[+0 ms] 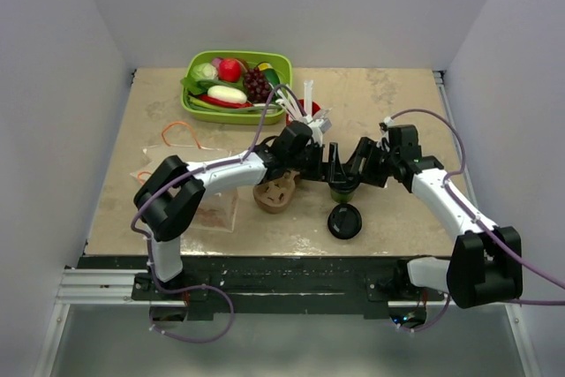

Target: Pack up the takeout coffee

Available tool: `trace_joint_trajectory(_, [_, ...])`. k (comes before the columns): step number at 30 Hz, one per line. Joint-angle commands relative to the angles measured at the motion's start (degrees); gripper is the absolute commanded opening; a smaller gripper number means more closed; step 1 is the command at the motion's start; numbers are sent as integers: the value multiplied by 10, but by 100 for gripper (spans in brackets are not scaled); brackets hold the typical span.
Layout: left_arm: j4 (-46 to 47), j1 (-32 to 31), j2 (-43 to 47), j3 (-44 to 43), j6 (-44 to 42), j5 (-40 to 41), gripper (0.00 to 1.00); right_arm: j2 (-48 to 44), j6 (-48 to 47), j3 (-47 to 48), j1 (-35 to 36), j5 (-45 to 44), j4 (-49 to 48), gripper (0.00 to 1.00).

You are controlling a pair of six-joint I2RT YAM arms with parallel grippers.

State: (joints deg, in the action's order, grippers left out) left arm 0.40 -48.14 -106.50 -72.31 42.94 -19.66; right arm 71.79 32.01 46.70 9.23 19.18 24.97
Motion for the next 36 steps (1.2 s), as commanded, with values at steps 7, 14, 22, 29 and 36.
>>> trace_joint_trajectory(7, [11, -2, -20, -32, 13, -6, 70, -32, 33, -58, -8, 2, -36, 48])
trace_joint_trajectory(14, [0, -2, -20, -33, 8, 6, 58, -76, 61, -123, -12, 20, -64, 19])
trace_joint_trajectory(22, [-29, -1, -13, -28, -7, 16, 55, -146, 80, -171, -13, 17, -74, 15])
trace_joint_trajectory(29, [-21, -1, -26, -49, -107, -47, 55, -155, 24, -155, -13, 12, 11, 55])
trace_joint_trajectory(36, [-25, 0, -57, -92, -212, -140, 62, -162, 2, -100, -13, 4, 38, 64])
